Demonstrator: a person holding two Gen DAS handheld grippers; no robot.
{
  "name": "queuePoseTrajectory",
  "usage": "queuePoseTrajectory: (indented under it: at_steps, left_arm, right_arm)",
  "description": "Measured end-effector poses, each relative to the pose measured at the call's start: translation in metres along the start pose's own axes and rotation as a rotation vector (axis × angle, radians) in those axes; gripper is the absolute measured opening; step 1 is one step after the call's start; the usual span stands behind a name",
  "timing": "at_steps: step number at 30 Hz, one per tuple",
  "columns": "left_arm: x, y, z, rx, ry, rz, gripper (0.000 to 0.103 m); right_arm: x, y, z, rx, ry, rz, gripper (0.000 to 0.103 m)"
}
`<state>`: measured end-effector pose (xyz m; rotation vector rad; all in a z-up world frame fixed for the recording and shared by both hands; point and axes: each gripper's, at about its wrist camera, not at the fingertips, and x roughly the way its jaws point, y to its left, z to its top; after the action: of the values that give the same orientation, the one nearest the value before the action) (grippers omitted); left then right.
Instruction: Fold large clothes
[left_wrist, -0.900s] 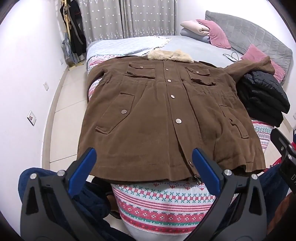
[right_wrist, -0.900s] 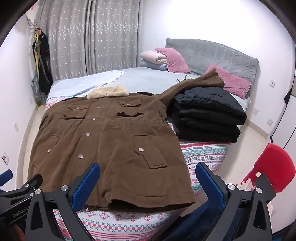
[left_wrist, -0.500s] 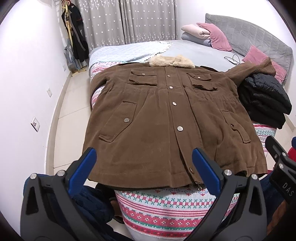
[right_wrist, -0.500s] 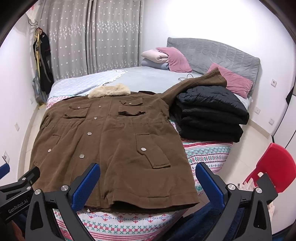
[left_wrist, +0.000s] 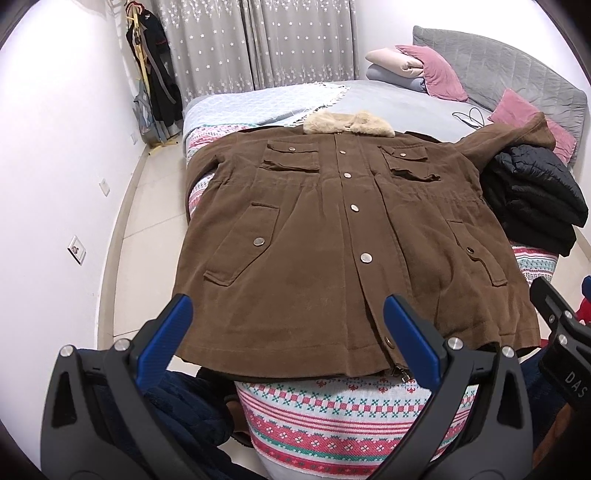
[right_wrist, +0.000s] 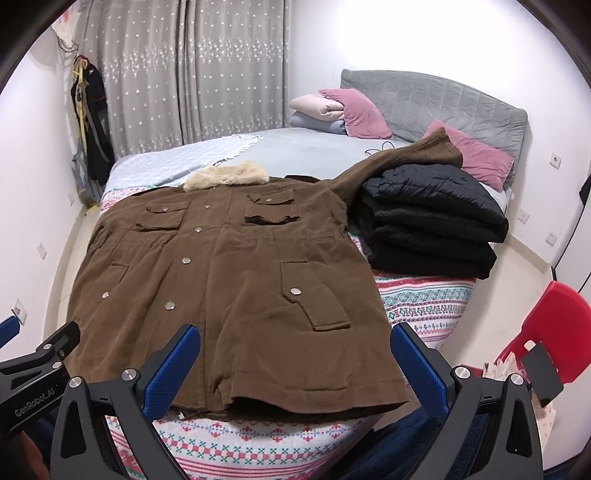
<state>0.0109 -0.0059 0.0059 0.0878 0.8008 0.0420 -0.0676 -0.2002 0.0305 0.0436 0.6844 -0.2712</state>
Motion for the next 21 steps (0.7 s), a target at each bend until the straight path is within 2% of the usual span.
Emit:
queuePoseTrajectory:
  at_steps: [4,9,15,19,21]
  left_arm:
    - [0.001,0.000,0.000,-0.006,-0.003,-0.006,0.103]
    - [0.007,-0.002,-0.001,-0.006,0.032,-0.018,0.103]
    - [0.010,-0.002,0.000,-0.008,0.025,-0.025,0.103]
    - [0.013,-0.001,0.000,-0.011,0.024,-0.026,0.103]
    - [0.017,0.001,-0.001,-0.014,0.029,-0.027,0.103]
  right_arm:
    - [0.001,0.002,0.000,-0.035,0.000,-0.033,0.103]
    - [0.005,0.000,0.000,-0.028,0.052,-0.029,0.103]
    - [0.009,0.000,0.001,-0.010,0.046,-0.026,0.103]
    - [0.014,-0.005,0.001,0.017,0.075,-0.004,0.103]
    - [0.016,-0.003,0.000,-0.010,0.063,-0.029,0.103]
